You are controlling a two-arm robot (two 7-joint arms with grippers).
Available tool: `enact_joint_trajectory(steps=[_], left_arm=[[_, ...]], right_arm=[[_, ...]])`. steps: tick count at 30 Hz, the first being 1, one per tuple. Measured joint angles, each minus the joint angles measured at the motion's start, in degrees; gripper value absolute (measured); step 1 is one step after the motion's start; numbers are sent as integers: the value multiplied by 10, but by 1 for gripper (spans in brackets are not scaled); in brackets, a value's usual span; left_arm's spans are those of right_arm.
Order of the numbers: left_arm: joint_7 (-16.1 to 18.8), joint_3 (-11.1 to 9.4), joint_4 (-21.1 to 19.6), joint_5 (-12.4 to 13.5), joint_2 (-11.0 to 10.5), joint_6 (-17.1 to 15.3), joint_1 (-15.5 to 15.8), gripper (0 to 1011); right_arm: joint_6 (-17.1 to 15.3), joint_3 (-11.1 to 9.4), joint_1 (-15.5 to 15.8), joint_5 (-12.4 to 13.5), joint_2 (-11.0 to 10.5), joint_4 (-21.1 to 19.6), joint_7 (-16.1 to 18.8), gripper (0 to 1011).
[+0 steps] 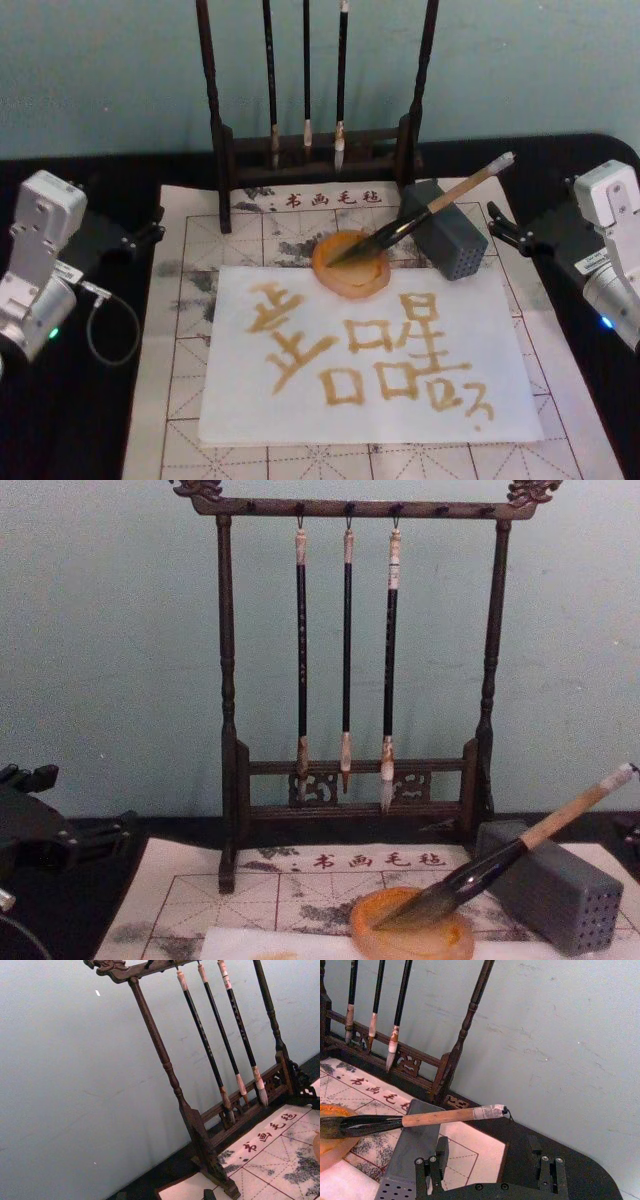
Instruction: Pick up the brush from the inkstone, write on the paper, then place the brush back to its original position.
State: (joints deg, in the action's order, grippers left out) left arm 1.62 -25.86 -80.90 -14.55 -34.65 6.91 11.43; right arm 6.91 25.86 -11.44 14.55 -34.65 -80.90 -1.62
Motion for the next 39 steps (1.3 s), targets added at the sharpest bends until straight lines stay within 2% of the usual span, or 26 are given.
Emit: enact_joint_trajectory(steps=[39], left_arm=[[0, 0, 0, 0, 0, 0, 0, 1001]], right_arm=[[0, 0, 0, 0, 0, 0, 0, 1002]])
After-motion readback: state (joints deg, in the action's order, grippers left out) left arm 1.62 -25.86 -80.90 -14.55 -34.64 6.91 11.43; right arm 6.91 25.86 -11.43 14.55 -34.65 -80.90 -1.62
